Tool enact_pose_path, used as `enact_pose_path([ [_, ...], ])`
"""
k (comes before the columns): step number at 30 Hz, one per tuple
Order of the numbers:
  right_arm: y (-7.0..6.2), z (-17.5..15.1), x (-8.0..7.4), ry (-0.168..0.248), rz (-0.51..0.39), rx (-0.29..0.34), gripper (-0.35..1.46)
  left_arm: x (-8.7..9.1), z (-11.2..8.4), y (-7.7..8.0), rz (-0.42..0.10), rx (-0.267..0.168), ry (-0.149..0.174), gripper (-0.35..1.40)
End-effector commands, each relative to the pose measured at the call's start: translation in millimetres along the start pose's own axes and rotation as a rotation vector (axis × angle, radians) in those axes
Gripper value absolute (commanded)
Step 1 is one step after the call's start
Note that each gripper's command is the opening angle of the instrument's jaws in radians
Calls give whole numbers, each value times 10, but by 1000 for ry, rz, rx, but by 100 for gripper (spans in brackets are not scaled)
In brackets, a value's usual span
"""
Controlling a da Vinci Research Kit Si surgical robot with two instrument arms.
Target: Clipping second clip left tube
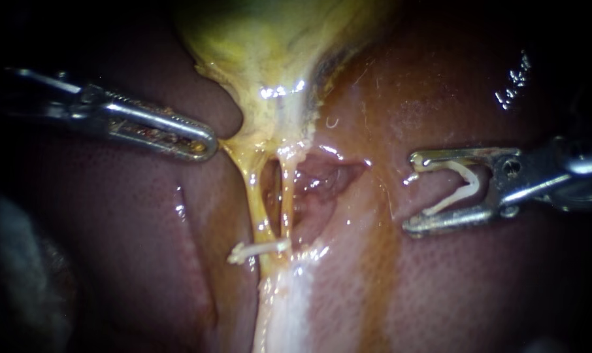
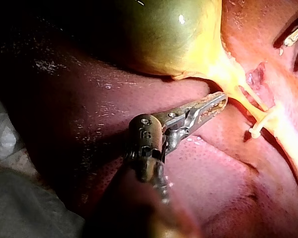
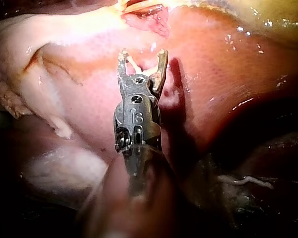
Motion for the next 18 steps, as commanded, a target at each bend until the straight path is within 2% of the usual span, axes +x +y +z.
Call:
enact_pose_path([
  [1, 0, 0, 0, 0, 0, 0, 50, 0, -1, 1, 0, 0, 0, -35],
  [5, 0, 0, 0, 0, 0, 0, 50, 7, -12, 7, -5, -5, -1, -35],
  [9, -1, 0, 0, 0, 0, 0, 50, 24, -38, 18, -7, 12, 7, -35],
  [12, -1, 0, 0, 0, 0, 0, 50, 34, -55, 24, 2, 19, 24, -35],
  [15, -1, 0, 1, 0, 0, -3, 50, 36, -61, 27, 4, 20, 28, -35],
  [18, -3, 1, 4, 8, 2, 9, 50, 34, -59, 27, 5, 23, 29, -35],
])
